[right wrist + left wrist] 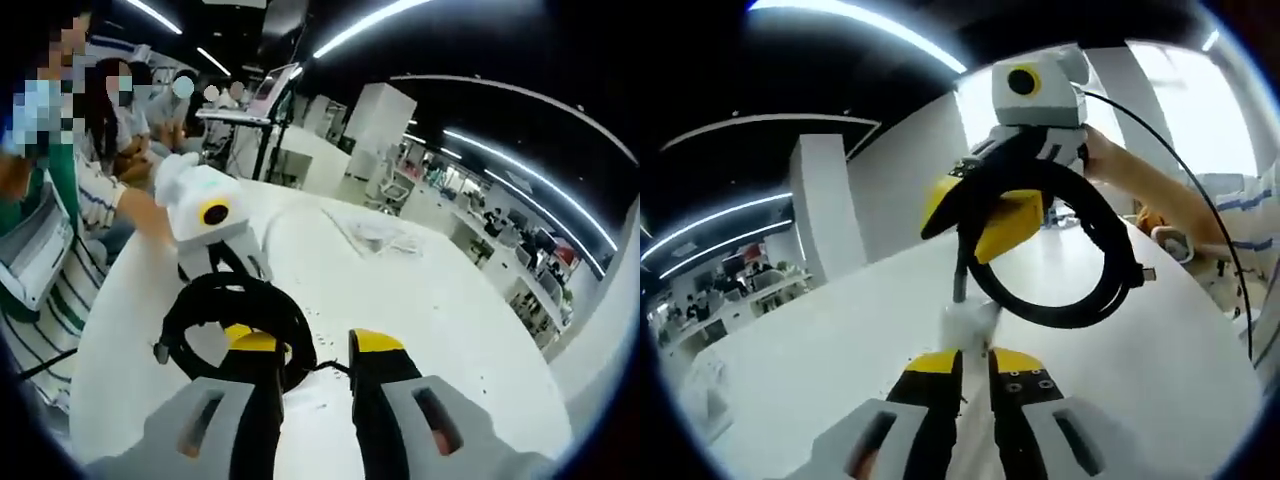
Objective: Straighten the power strip on the desk, plug the charger into it
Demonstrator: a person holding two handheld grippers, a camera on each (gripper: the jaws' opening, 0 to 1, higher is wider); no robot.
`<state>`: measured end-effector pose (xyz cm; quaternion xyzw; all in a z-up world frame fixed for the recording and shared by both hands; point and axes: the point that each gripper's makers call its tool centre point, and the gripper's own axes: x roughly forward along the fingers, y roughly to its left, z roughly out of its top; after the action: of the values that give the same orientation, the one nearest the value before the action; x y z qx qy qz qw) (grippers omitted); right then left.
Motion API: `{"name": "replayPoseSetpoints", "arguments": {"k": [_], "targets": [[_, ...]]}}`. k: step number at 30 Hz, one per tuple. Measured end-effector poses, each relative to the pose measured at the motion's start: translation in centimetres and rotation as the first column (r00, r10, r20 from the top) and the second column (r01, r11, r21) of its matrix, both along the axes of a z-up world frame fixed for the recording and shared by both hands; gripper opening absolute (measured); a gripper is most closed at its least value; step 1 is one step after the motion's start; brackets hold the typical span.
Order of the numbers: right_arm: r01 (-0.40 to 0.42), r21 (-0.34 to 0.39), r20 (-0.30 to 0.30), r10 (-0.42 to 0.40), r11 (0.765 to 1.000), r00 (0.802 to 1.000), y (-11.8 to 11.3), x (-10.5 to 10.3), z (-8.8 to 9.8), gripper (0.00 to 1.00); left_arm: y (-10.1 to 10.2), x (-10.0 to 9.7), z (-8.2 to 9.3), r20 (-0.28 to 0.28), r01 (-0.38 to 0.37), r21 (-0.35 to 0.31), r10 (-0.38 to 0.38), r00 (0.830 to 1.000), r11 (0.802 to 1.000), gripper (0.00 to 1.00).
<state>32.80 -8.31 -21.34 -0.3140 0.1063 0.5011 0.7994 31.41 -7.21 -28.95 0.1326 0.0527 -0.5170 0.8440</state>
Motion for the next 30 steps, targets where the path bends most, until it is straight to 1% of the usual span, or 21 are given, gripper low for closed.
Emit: {"name": "replayPoseSetpoints", "arguments": {"k": [6, 8, 12, 15, 18, 20, 21, 22, 26, 28, 30], "targets": [[0.009, -0.064, -0.014, -0.010, 0.998, 1.000, -0.2, 0.6, -0.4, 0.24, 0.7, 0.2, -0.4, 0.007, 0.008, 0.029, -0.008, 1.000, 1.000, 0.15], [0.013, -0.101, -0.030, -0.016, 0.995, 0.999, -0.4, 0.7, -0.8, 0.24, 0.8, 0.2, -0.4, 0.003, 0.009, 0.028, -0.009, 1.000, 1.000, 0.16], [0.009, -0.131, -0.053, -0.016, 0.991, 0.998, -0.4, 0.7, -1.1, 0.24, 1.3, 0.3, -0.3, 0.009, 0.013, 0.033, -0.014, 1.000, 0.999, 0.17], [0.017, -0.143, -0.075, -0.028, 0.990, 0.997, -0.5, 0.8, -1.3, 0.26, 1.8, 0.4, 0.0, 0.014, 0.012, 0.029, -0.012, 1.000, 1.000, 0.17], [0.035, -0.146, -0.081, -0.047, 0.989, 0.996, -0.9, 1.1, -1.5, 0.29, 2.3, 0.6, 0.2, 0.024, 0.005, 0.033, -0.005, 1.000, 0.999, 0.17], [0.027, -0.121, -0.092, -0.039, 0.992, 0.995, -1.0, 0.9, -1.7, 0.28, 2.6, 0.6, 0.3, 0.030, 0.003, 0.032, -0.004, 1.000, 0.999, 0.17], [0.023, -0.094, -0.101, -0.032, 0.995, 0.994, -0.9, 0.8, -1.8, 0.28, 2.7, 0.6, 0.3, 0.030, 0.001, 0.033, -0.002, 1.000, 0.999, 0.17], [0.024, -0.081, -0.114, -0.033, 0.996, 0.993, -1.0, 0.8, -2.0, 0.27, 2.8, 0.7, 0.4, 0.032, -0.002, 0.032, 0.001, 0.999, 0.999, 0.17], [0.021, -0.076, -0.153, -0.032, 0.997, 0.988, -0.9, 0.8, -2.9, 0.27, 2.9, 0.7, 0.7, 0.034, 0.001, 0.023, -0.001, 0.999, 1.000, 0.17], [0.019, -0.091, -0.162, -0.034, 0.996, 0.986, -0.7, 0.7, -3.2, 0.27, 3.0, 0.8, 0.8, 0.037, 0.004, 0.022, -0.005, 0.999, 1.000, 0.17], [0.004, -0.139, -0.169, -0.028, 0.990, 0.985, -0.7, 0.5, -3.8, 0.26, 3.1, 0.7, 0.8, 0.040, 0.006, 0.026, -0.007, 0.999, 1.000, 0.18]]}}
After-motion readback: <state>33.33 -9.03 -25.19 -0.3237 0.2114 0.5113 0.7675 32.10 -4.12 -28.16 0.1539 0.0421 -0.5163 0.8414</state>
